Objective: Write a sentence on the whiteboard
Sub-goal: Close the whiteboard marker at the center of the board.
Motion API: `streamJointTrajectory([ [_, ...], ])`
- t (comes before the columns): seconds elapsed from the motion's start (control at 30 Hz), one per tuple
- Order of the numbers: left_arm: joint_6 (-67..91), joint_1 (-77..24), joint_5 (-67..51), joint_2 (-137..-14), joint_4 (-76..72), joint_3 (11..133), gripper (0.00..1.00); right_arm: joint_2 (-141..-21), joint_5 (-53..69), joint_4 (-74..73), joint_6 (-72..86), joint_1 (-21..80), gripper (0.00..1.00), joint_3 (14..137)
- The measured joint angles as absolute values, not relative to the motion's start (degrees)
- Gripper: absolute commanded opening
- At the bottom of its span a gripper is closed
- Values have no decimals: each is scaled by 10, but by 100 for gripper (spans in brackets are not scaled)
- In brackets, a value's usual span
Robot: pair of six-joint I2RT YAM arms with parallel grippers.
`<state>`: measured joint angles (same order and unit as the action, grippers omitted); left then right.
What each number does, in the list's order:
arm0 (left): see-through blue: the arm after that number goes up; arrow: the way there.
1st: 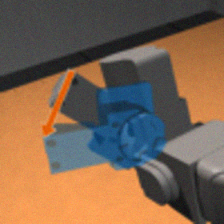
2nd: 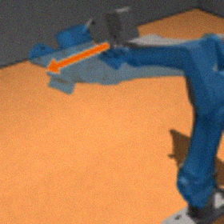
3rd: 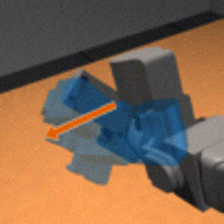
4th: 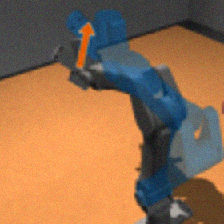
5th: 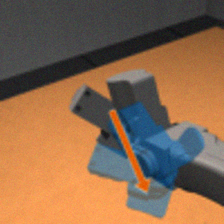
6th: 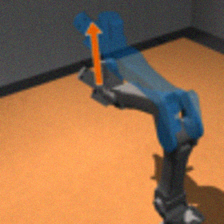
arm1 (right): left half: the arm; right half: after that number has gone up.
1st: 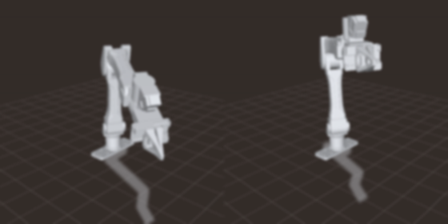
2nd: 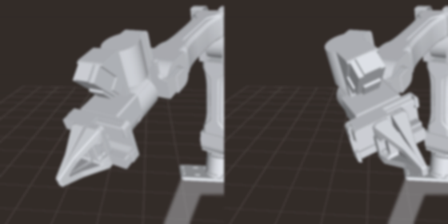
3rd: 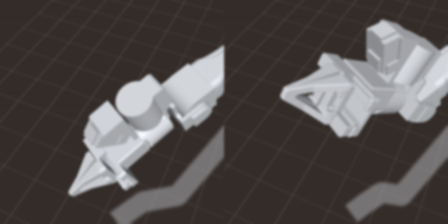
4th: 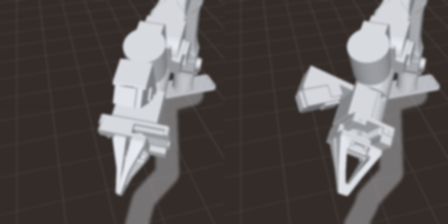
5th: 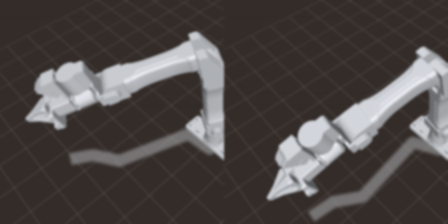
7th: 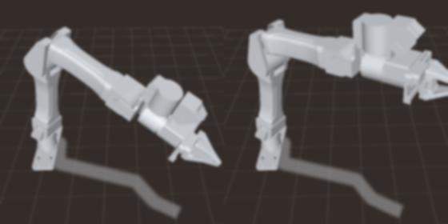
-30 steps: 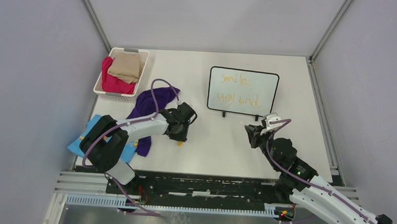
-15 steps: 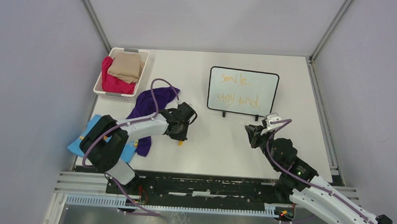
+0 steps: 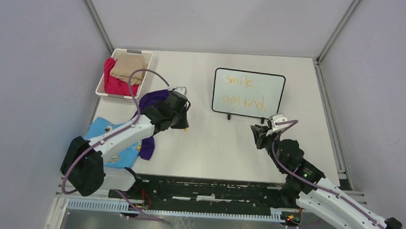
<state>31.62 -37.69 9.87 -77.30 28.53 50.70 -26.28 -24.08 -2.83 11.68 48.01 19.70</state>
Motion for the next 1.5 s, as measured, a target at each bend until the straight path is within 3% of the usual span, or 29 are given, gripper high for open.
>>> streamJointTrajectory([
  [0.43, 427, -332, 32, -602, 119, 550, 2, -395, -193, 112, 70, 485, 0, 353],
  [0.67, 520, -328, 17, -568, 20, 557, 2, -489, -225, 237, -22, 611, 0, 448],
  [1.0, 618, -326, 66, -478, -72, 557, 2, -527, -348, 506, -292, 843, 0, 409],
  [1.5, 750, -326, 26, -461, -152, 527, 2, -623, -342, 750, -393, 869, 0, 376],
])
